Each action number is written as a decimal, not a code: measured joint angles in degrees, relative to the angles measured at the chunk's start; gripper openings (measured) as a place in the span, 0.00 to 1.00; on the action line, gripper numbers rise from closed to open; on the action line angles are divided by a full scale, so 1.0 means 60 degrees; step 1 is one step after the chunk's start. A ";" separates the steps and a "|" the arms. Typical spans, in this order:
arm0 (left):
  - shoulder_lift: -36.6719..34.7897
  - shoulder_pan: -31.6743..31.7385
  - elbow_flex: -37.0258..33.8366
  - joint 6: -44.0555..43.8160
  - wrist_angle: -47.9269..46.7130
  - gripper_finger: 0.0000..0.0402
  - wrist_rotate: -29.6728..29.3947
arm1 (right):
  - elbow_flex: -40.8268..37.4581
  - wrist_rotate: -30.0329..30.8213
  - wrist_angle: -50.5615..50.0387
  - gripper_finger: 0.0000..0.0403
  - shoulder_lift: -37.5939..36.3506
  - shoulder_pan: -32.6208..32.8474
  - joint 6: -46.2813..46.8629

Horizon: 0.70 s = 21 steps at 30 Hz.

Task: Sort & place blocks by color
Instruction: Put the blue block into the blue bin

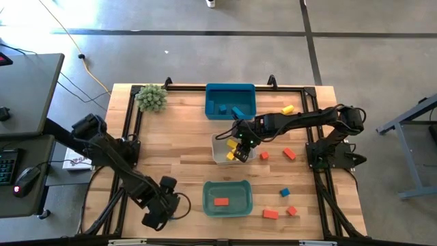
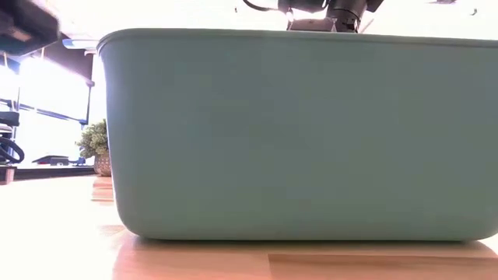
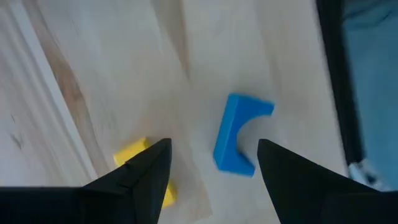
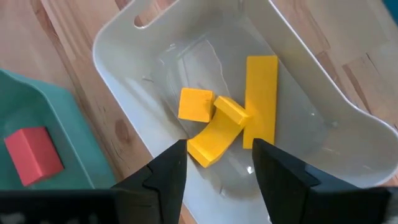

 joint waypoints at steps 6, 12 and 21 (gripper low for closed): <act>0.0728 -0.0243 -0.0003 0.0018 0.0506 0.57 0.0304 | 0.0000 -0.0011 -0.0017 0.42 -0.0004 0.0004 0.0000; 0.1398 -0.0328 0.0001 0.0120 0.0686 0.57 0.0292 | 0.0000 -0.0076 -0.0042 0.42 -0.0004 0.0011 0.0004; 0.2043 -0.0306 -0.0007 0.0131 0.0771 0.54 0.0391 | 0.0000 -0.0084 -0.0144 0.42 -0.0004 0.0047 -0.0119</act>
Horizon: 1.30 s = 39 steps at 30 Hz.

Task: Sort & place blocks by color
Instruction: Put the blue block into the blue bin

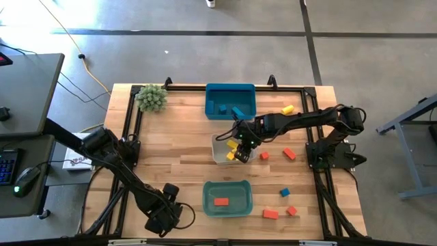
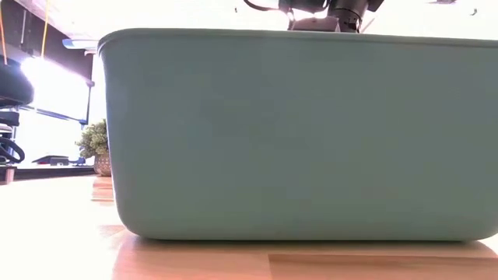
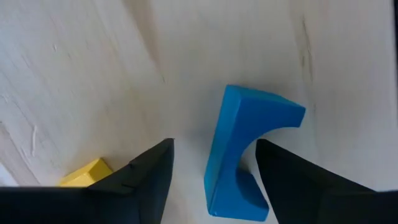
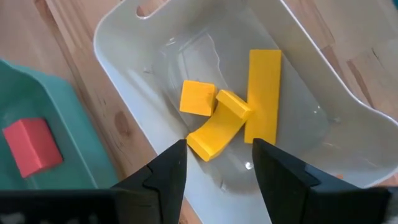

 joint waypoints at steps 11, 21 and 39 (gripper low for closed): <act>-0.0024 0.0386 0.0004 0.0056 0.0034 0.10 0.0651 | 0.0000 -0.0036 -0.0056 0.42 0.0000 0.0000 -0.0100; -0.0678 0.1185 0.0004 0.0596 -0.0564 0.03 0.0733 | 0.0000 -0.0034 -0.0050 0.42 0.0000 0.0000 -0.0129; -0.3028 0.5163 0.0004 0.3841 -0.1823 0.03 -0.1082 | 0.0000 0.0149 0.0050 0.42 0.0004 -0.0090 -0.0380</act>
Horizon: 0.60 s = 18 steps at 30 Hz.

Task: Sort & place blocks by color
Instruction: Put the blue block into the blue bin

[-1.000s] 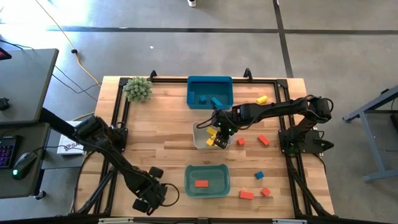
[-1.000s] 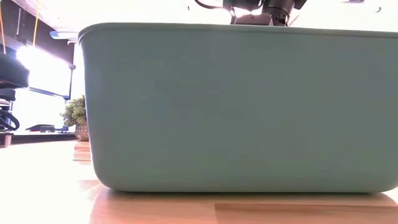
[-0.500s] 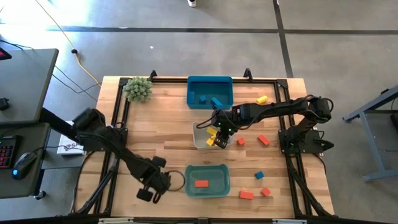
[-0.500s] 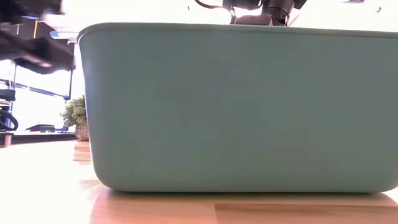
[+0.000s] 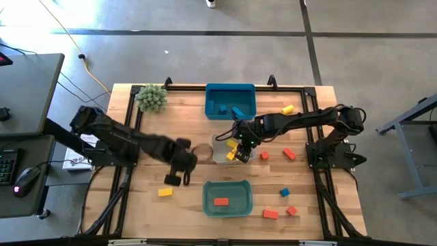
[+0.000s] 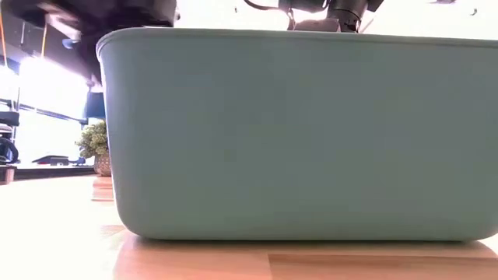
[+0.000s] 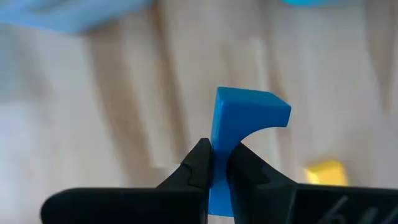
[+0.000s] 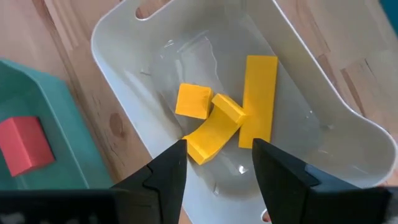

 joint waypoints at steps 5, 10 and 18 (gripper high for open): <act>-0.0440 0.1397 0.0001 0.1127 0.0281 0.03 -0.0029 | 0.0000 -0.0021 0.0290 0.42 0.0000 -0.0308 -0.0182; -0.0638 0.2742 0.0001 0.2111 0.0760 0.02 -0.0029 | 0.0000 -0.0091 0.0770 0.42 0.0000 -0.0771 -0.0179; -0.0665 0.4563 0.0000 0.3547 0.2177 0.02 -0.0024 | 0.0000 -0.0732 0.2016 0.42 0.0000 -0.1638 0.0158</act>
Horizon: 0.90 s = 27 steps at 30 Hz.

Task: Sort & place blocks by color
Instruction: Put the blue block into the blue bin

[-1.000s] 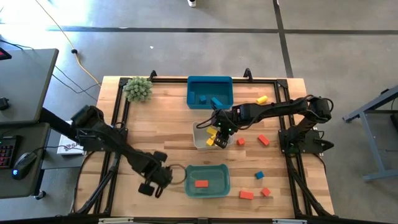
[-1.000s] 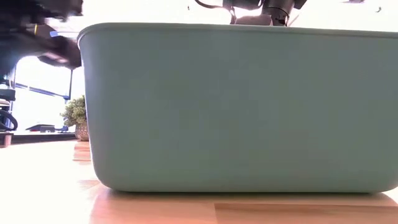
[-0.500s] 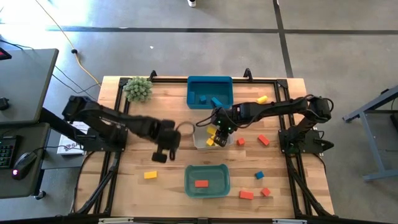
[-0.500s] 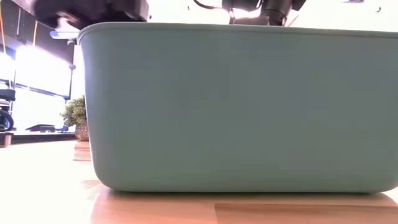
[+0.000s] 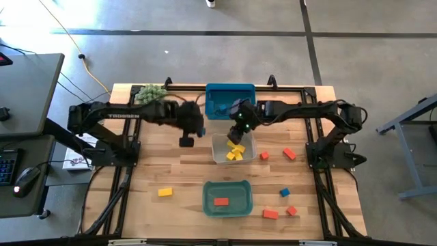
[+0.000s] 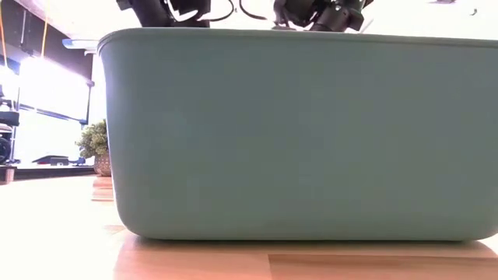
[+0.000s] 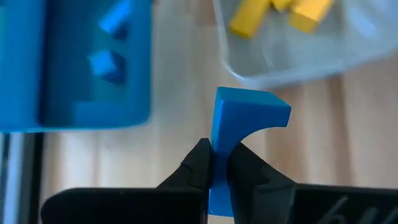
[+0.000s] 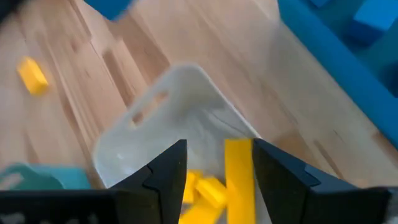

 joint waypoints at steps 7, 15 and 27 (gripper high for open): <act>0.0000 0.1150 0.0000 0.0881 0.1112 0.02 0.0008 | 0.0000 -0.0544 0.1265 0.42 0.0000 -0.0727 0.0922; 0.0000 0.1931 0.0003 0.1422 0.1890 0.02 0.0103 | 0.0000 -0.0579 0.3193 0.42 0.0000 -0.1368 0.1711; 0.0000 0.2270 0.0000 0.1333 0.3449 0.02 0.0098 | 0.0000 -0.0562 0.5042 0.42 0.0000 -0.2183 0.3324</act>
